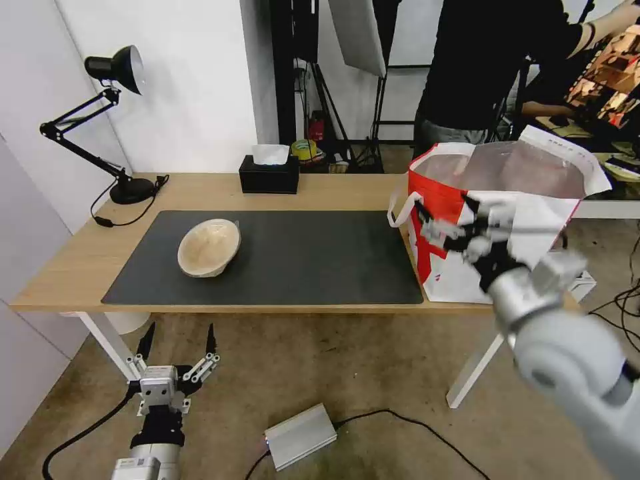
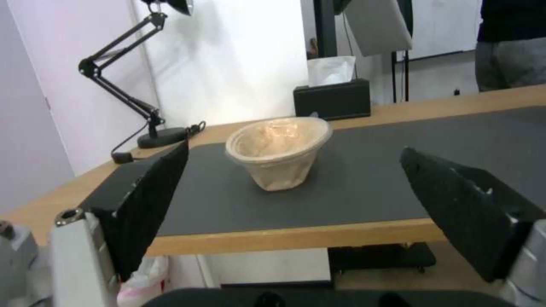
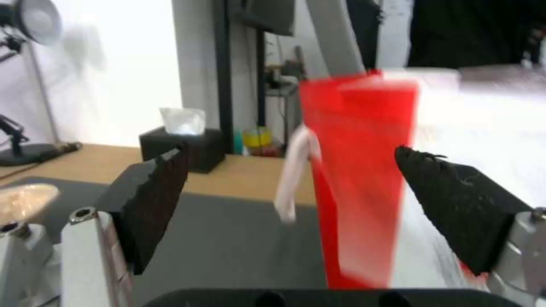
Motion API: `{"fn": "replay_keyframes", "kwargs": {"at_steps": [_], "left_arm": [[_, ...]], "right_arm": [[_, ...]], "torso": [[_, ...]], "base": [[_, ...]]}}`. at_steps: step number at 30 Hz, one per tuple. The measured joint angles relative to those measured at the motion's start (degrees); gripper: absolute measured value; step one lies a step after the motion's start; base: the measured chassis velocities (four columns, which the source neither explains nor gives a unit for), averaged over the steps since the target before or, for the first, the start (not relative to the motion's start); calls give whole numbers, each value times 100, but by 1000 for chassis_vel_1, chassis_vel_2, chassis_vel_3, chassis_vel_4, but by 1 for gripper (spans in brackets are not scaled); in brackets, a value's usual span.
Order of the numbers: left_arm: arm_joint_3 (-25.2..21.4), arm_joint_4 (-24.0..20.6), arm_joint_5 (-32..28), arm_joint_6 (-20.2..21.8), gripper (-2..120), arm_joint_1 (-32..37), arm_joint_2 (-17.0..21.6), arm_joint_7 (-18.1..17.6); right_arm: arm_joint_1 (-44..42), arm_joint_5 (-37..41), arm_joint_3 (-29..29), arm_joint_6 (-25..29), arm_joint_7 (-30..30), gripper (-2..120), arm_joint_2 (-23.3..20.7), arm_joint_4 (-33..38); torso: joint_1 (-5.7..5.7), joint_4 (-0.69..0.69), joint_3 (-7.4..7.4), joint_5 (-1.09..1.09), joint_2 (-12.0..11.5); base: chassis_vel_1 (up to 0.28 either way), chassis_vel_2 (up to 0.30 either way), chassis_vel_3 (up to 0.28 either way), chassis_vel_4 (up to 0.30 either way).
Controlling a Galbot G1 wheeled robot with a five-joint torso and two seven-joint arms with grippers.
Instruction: Pick up the trash from the table and place it into the takeout bag.
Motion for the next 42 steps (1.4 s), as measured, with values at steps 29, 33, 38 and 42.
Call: {"fn": "replay_keyframes", "kwargs": {"at_steps": [29,33,38,42], "left_arm": [[37,57,47,-12,100,9,2,-3],[37,64,47,-16,100,9,2,-4],[51,73,51,-18,100,6,2,-5],[53,80,55,-25,100,7,2,-6]], "right_arm": [[-2389,-3342,-813,1445,-325,99,2157,-113],[-2401,-3496,-829,1512,-326,99,2169,-212],[-2455,-3779,-851,1598,-237,99,2197,-314],[-2505,-3951,-858,1671,-156,99,2252,-390]], "torso": [[1,1,0,-1,0],[1,2,1,0,0],[1,2,1,0,0],[0,1,1,0,0]], "base": [[0,0,0,0],[0,0,0,0],[0,0,0,0],[0,0,0,0]]}}
